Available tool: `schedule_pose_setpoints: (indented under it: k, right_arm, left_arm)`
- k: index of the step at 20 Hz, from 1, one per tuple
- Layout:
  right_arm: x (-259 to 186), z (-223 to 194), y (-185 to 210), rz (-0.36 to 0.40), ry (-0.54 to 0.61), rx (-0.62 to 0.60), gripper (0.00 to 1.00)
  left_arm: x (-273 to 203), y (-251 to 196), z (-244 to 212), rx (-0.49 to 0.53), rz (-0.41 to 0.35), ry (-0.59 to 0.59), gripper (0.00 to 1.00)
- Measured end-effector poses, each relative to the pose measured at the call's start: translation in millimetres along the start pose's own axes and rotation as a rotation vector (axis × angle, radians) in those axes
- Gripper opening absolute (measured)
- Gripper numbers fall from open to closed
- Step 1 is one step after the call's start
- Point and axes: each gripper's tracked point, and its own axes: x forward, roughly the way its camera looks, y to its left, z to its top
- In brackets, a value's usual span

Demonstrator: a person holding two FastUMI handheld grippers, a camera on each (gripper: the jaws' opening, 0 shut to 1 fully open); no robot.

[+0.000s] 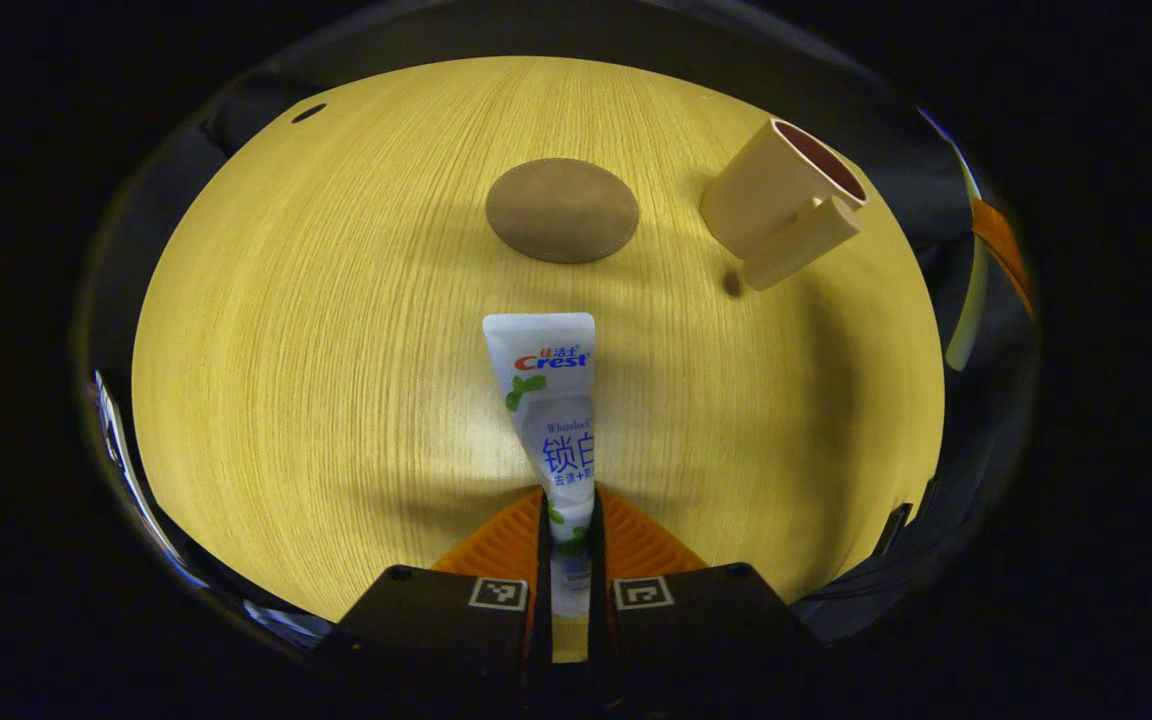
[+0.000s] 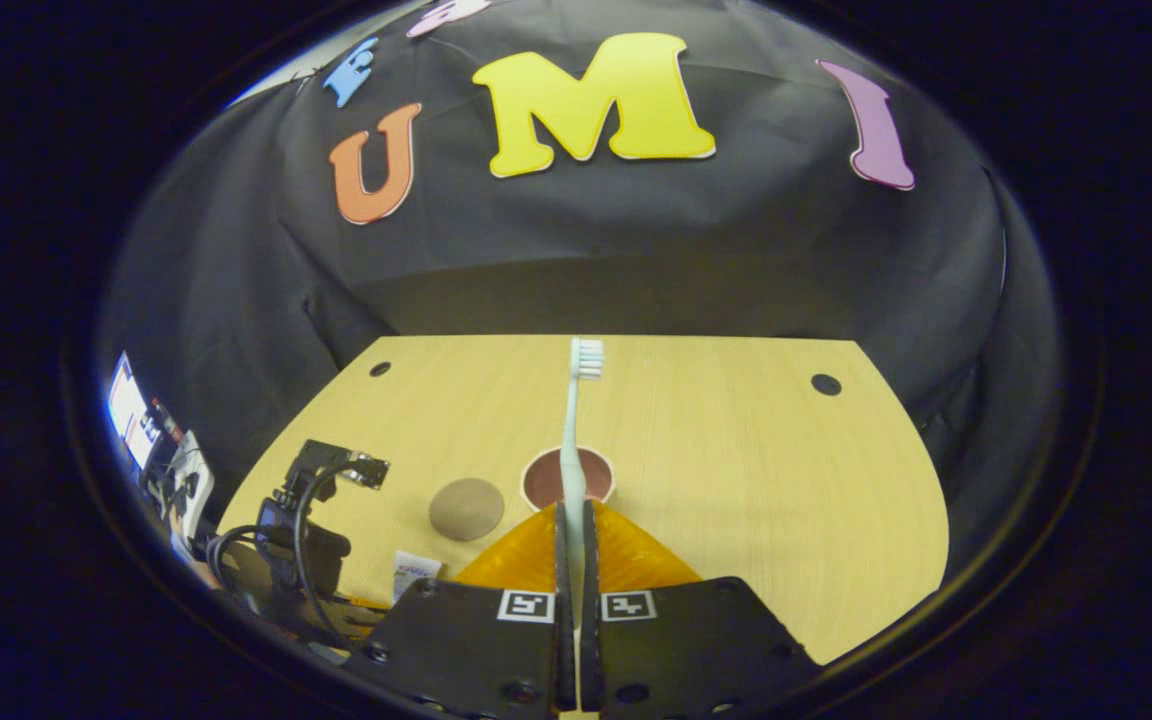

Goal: Put the toothbrush and toothpaste on the desktop into the cup, then pick up the cup and place it on the coaster on the desktop.

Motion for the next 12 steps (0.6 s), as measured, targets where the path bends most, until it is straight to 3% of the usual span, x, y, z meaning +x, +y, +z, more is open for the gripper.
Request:
schedule_pose_setpoints:
  k: [7,12]
  right_arm:
    - [14.2,34.3,5.0,0.023,-0.102,0.006,0.02]
    - [21.9,72.8,11.0,0.049,-0.25,0.01,0.02]
  left_arm:
    - [-96.1,-47.6,58.5,0.047,0.018,-0.12,0.15]
    - [-173.6,-82.5,99.6,0.045,0.023,-0.166,0.15]
